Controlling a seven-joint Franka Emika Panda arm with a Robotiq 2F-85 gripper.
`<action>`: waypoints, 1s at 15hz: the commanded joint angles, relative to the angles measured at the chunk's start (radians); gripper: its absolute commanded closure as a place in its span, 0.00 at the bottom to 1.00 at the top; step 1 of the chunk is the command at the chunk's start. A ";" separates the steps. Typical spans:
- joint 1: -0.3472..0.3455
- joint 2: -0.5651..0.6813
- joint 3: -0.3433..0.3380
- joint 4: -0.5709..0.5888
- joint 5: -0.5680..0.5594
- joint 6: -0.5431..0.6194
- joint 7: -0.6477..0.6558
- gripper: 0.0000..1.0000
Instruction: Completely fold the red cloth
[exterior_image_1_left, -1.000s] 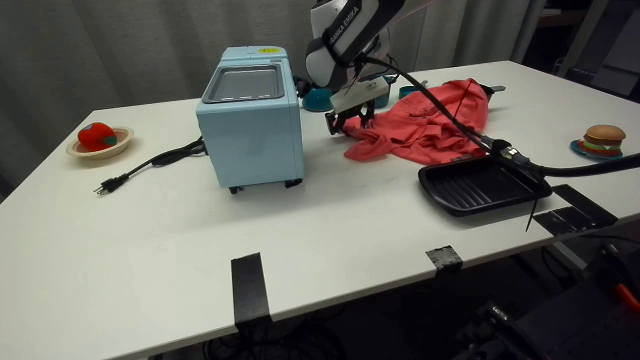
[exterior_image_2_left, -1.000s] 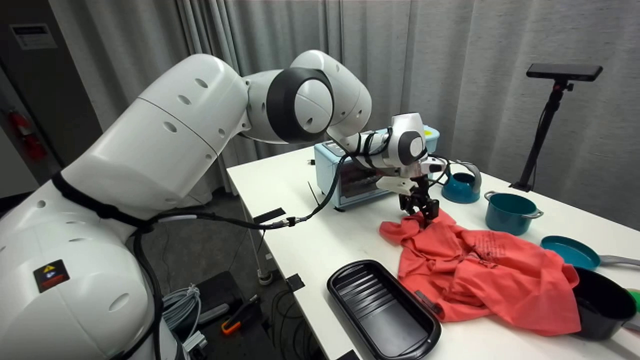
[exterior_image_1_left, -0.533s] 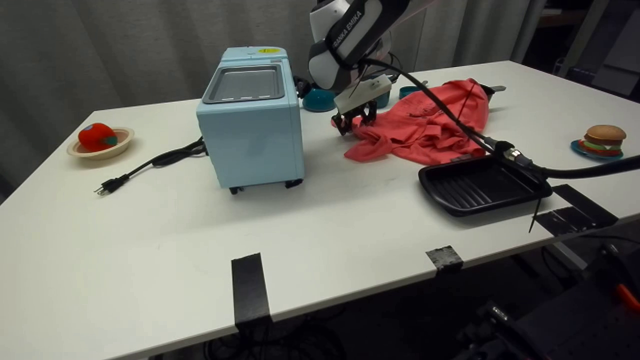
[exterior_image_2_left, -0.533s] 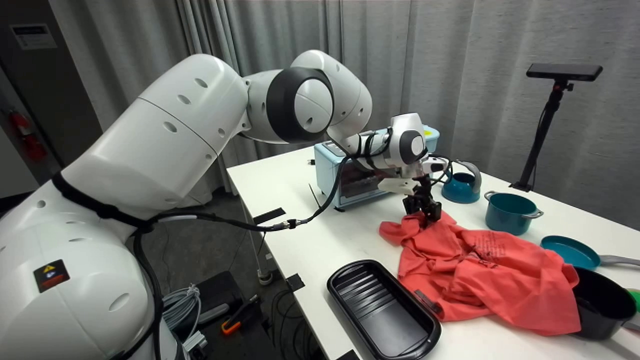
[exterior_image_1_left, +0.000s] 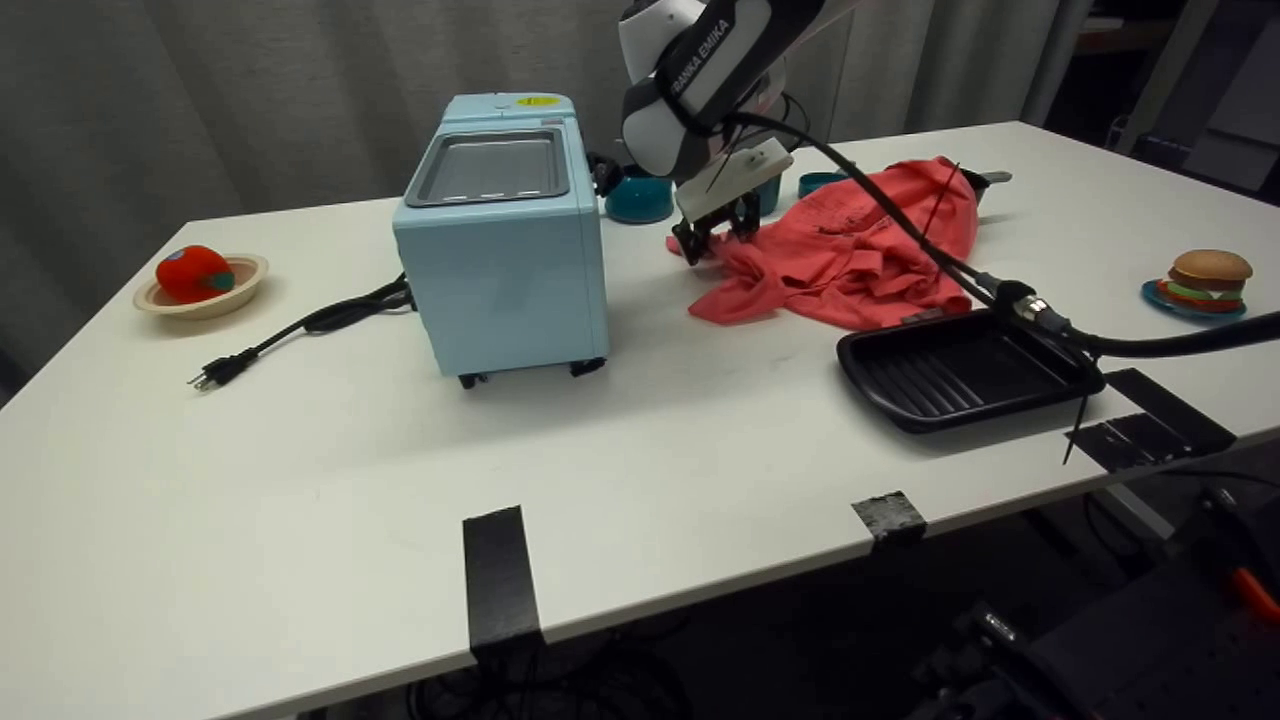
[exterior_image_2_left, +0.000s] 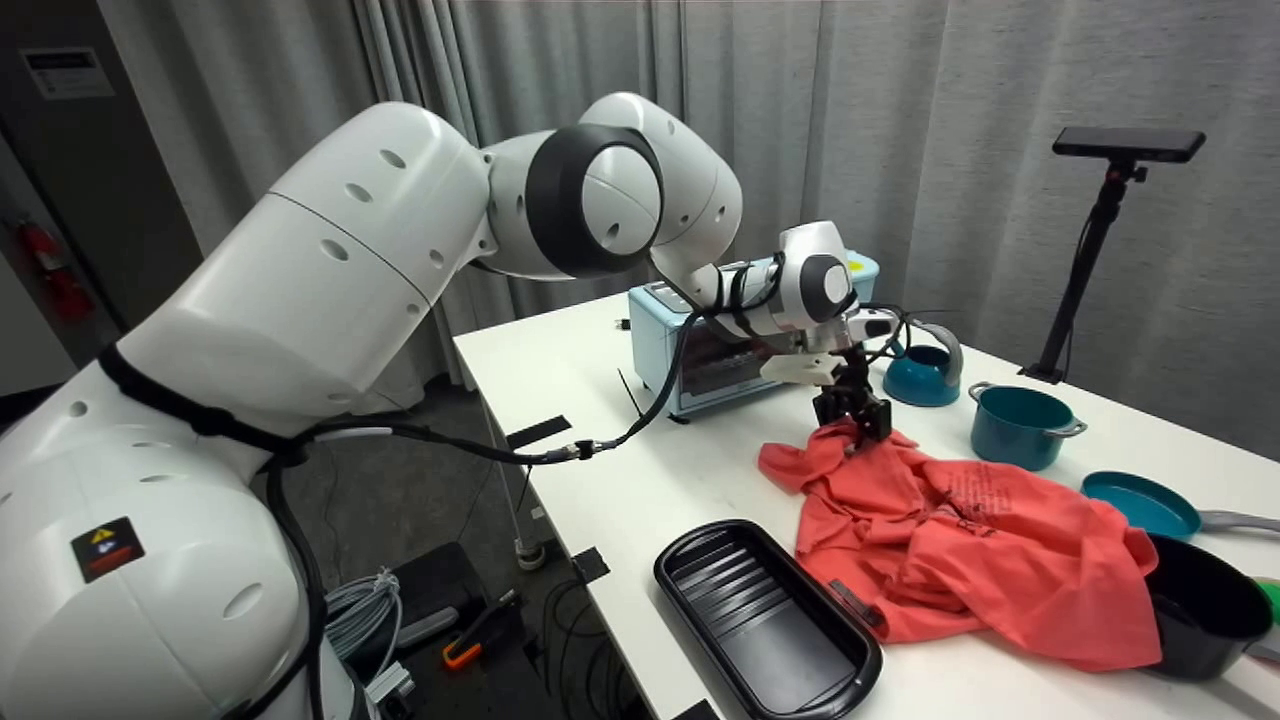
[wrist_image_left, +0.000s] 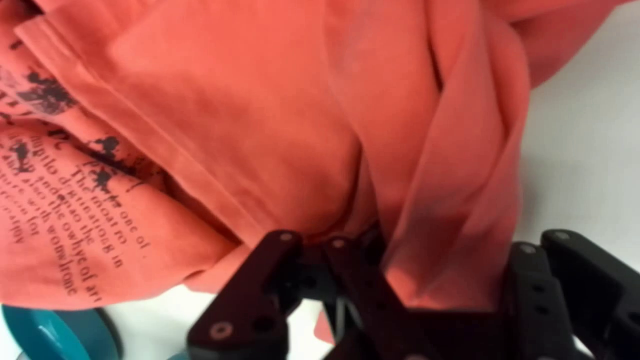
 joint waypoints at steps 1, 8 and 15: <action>0.041 -0.097 -0.056 -0.099 -0.068 -0.022 0.047 1.00; 0.065 -0.269 -0.111 -0.269 -0.174 -0.014 0.158 1.00; -0.006 -0.375 -0.135 -0.383 -0.212 -0.078 0.215 1.00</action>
